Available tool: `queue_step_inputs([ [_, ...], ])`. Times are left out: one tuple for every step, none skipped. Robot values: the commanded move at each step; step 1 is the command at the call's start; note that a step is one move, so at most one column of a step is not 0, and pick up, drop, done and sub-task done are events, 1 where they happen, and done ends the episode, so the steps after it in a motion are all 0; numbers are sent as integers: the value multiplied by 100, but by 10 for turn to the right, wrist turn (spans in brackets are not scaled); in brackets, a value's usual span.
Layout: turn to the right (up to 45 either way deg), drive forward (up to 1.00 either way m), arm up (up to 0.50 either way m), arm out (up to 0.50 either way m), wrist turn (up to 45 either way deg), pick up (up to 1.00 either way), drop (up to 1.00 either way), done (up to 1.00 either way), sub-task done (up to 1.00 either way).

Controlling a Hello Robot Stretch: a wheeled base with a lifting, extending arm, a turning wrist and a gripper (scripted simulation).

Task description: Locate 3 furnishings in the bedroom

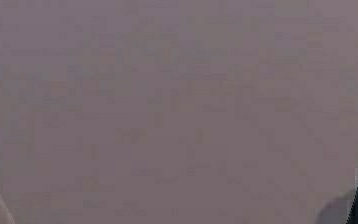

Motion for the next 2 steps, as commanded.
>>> queue_step_inputs([
  [0, 25, 0, 0, 0, 0, 0, 0, 0],
  [300, 0, 0, 0, 0, 0, 0, 0, 0],
])
